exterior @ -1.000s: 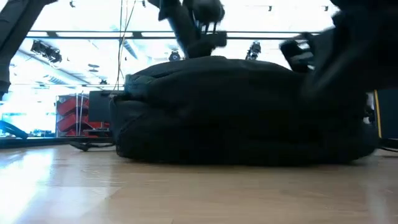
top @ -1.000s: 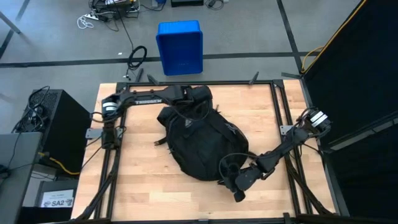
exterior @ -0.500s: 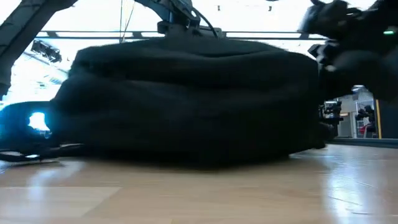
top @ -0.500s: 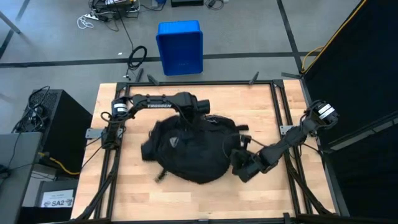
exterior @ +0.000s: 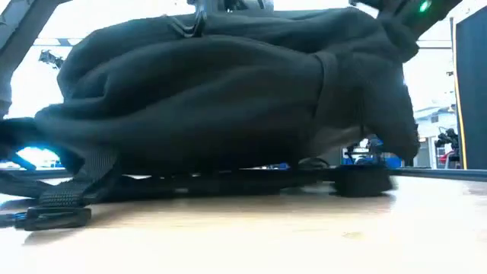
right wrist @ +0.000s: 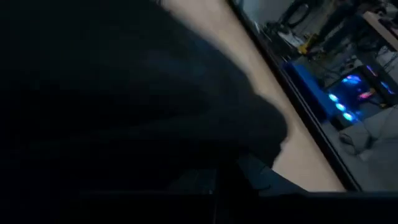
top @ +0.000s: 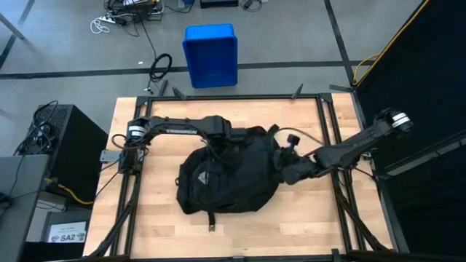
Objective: Unpack backpack
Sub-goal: Open the black backpack
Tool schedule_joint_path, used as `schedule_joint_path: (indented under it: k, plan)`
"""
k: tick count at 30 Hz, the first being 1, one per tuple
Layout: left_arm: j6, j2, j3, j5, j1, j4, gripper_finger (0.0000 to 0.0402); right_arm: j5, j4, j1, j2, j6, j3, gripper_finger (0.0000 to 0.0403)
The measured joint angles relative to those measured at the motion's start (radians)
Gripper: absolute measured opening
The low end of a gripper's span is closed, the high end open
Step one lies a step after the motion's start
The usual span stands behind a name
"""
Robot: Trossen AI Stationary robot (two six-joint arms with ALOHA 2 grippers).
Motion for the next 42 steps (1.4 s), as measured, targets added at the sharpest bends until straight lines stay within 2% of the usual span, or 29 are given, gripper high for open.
schedule_joint_path:
  k: [7,11,14,16,20,25,28,31,36,39,42]
  plan:
    - [-0.016,-0.113,0.051,-0.1,0.001,0.077,0.0131,-0.011,0.062,0.121,-0.135,0.0,0.003,0.0]
    - [0.001,-0.134,0.051,-0.114,0.005,0.157,0.0131,-0.114,0.174,0.192,-0.121,-0.029,0.003,0.0]
    - [0.035,-0.122,0.051,-0.116,0.006,0.198,0.0131,-0.219,0.224,0.241,-0.065,-0.047,0.003,0.0]
    - [0.061,-0.117,0.048,-0.114,0.008,0.215,0.0131,-0.253,0.271,0.266,-0.009,-0.047,0.003,0.0]
    - [0.111,-0.108,0.004,-0.103,0.019,0.31,0.0131,-0.267,0.357,0.302,0.147,-0.05,0.002,0.0]
    - [0.142,-0.107,-0.1,-0.121,0.058,0.489,0.0131,-0.254,0.453,0.294,0.348,-0.005,0.003,0.0]
    - [0.139,-0.106,-0.159,-0.121,0.093,0.5,0.0131,-0.249,0.413,0.282,0.412,0.053,0.002,0.0]
    - [0.067,-0.106,-0.209,-0.123,0.123,0.44,0.0131,-0.219,0.289,0.266,0.43,0.141,0.003,0.0]
    - [-0.071,-0.106,-0.266,-0.104,0.124,0.292,0.0131,-0.077,0.032,0.235,0.393,0.284,0.002,0.0]
    - [-0.134,-0.106,-0.306,-0.028,0.1,0.297,0.0131,-0.005,-0.093,0.203,0.364,0.331,0.002,0.0]
    - [-0.155,-0.106,-0.337,0.115,0.06,0.386,0.0131,0.04,-0.185,0.154,0.328,0.344,0.002,0.0]
